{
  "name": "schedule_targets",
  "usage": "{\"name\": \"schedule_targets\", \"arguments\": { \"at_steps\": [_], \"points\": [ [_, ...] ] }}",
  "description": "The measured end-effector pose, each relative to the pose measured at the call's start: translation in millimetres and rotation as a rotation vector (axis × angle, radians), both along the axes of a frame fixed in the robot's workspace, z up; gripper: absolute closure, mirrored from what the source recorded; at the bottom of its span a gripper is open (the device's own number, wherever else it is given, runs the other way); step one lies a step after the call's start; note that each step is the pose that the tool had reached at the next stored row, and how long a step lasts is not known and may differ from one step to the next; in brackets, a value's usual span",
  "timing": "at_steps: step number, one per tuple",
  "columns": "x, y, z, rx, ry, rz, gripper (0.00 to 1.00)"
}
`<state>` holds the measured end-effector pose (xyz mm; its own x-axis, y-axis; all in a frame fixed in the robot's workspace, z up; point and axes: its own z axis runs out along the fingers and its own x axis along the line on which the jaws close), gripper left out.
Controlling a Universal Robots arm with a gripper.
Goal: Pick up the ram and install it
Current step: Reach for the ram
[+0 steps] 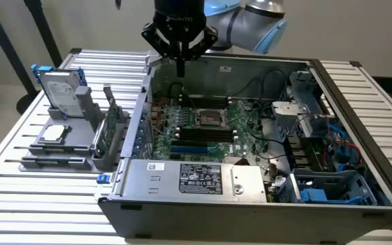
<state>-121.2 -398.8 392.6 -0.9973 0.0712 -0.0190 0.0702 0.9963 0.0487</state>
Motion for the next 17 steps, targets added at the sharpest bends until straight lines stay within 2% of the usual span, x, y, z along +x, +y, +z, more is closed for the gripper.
{"name": "schedule_targets", "arguments": {
  "at_steps": [15,17],
  "points": [
    [-0.5,0.0,0.0,0.0,0.0,0.0,0.89],
    [-7.6,0.0,0.1,-0.0003,0.0001,0.0,0.89]
  ]
}}
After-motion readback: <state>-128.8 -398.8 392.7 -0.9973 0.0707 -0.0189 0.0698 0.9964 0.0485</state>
